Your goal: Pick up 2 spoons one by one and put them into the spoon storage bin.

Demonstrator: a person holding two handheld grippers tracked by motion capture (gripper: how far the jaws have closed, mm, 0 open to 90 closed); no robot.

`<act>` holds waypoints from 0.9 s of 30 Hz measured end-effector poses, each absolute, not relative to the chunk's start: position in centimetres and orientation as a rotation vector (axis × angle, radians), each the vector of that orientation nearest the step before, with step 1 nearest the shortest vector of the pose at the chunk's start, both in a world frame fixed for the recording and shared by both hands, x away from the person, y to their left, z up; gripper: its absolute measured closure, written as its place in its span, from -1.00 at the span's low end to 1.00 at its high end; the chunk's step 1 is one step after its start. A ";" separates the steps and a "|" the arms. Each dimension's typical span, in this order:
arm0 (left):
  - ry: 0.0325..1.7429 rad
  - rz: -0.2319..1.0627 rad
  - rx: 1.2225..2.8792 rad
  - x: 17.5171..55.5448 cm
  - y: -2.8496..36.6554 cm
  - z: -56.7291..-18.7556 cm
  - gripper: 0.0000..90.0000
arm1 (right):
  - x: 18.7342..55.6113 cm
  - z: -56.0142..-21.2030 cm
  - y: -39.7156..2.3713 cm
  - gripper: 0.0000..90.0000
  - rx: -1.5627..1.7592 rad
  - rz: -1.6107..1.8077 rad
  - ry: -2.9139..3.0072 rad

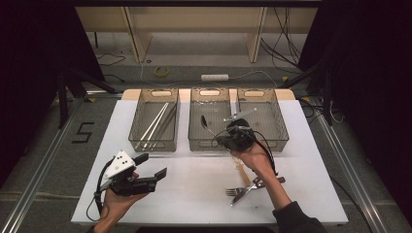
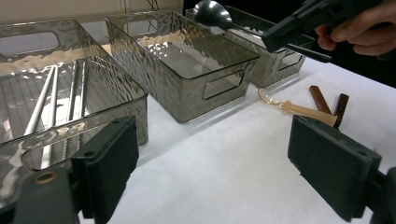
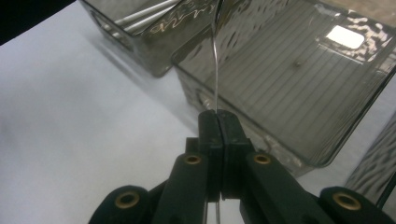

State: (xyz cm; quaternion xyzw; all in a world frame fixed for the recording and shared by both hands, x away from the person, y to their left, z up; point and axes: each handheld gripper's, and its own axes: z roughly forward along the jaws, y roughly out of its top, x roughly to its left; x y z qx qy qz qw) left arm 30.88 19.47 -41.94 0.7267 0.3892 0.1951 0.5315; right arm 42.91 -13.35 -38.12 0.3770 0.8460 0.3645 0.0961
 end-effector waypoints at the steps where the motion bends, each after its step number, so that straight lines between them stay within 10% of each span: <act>1: 0.929 0.465 1.732 30.9 19.5 -41.9 -0.65 | 43.2 -38.0 -13.3 1.00 1.122 1.077 2.500; 27: 0.931 0.460 1.719 30.9 19.6 -41.9 -0.65 | 49.3 -37.3 -10.8 1.00 1.241 1.043 2.431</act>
